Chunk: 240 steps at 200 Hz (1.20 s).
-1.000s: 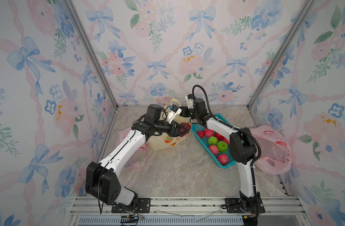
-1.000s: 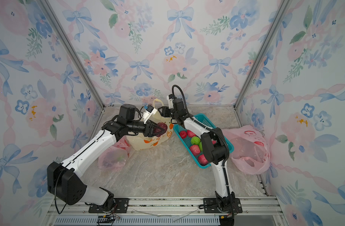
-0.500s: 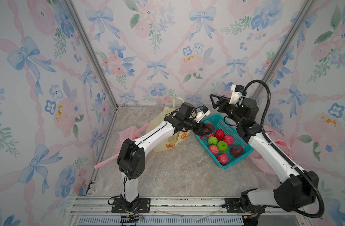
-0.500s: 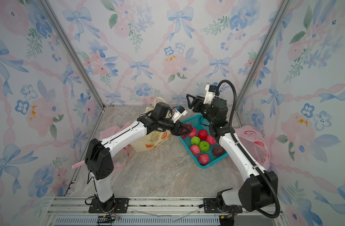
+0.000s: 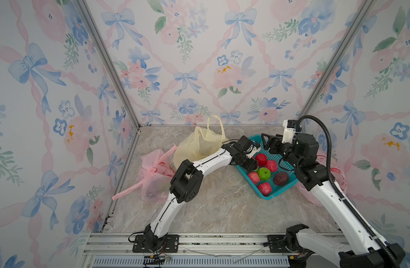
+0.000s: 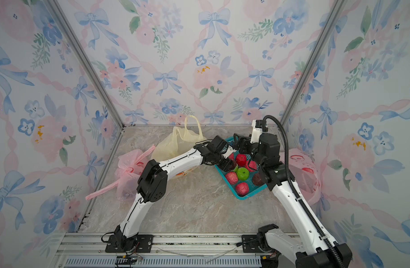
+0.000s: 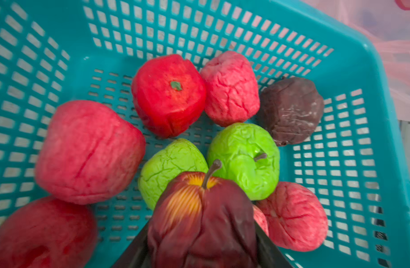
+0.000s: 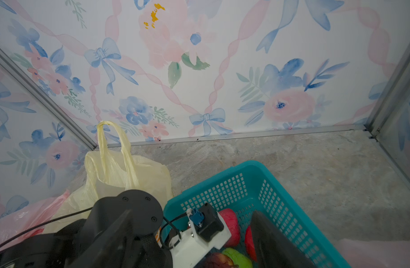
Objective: Untie the knot of a plastic bag & take out the apple
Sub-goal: Place the apple in the basket, then adjust the plastic bag at the center of the board.
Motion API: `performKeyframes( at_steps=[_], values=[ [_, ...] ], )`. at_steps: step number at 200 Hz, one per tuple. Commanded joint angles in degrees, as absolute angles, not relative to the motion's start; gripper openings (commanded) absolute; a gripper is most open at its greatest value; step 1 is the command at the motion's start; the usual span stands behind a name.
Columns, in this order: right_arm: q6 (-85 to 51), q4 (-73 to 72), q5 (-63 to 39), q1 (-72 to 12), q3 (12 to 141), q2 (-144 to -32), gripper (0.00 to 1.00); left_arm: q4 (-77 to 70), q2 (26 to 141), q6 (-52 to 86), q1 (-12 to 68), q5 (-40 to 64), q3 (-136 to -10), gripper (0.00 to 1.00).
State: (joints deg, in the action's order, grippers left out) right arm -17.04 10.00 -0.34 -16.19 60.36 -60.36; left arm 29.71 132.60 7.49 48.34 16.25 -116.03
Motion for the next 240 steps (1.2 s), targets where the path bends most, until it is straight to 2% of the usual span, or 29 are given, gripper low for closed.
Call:
performKeyframes(
  at_steps=[1,21,52,90,140,164,189,218,240],
  values=[
    [-16.28,11.94,0.22,-16.35,59.18,-58.24,0.80,30.06,134.78,7.01,49.04,12.89,-118.63,0.61],
    [-16.17,12.61,0.01,-16.44,58.56,-57.67,0.80,30.06,135.43,7.33,49.06,14.30,-119.33,0.66],
    [-15.91,13.34,0.15,-16.52,58.18,-57.20,0.80,30.01,135.42,7.88,48.95,17.60,-120.61,0.80],
    [-15.34,13.41,1.25,-16.52,57.60,-56.12,0.80,29.58,131.12,7.47,48.95,14.69,-120.92,0.78],
    [-15.16,13.60,-1.46,-17.70,58.69,-56.70,0.80,26.65,110.80,5.62,47.51,5.09,-114.82,0.77],
    [-11.82,13.68,-0.21,-24.32,59.93,-58.05,0.80,23.68,97.52,8.65,43.97,-0.91,-104.13,0.78],
    [-6.51,14.29,-0.88,-36.03,62.68,-61.87,0.80,23.18,84.70,14.42,36.66,-3.08,-90.59,0.78],
    [-2.42,17.33,-12.62,-48.07,67.76,-71.59,0.79,23.29,70.85,18.18,30.03,-5.87,-75.33,0.79],
    [-0.31,22.96,-19.66,-54.06,72.15,-80.79,0.79,24.11,62.05,20.47,24.14,-4.67,-67.51,0.80]
  ],
)
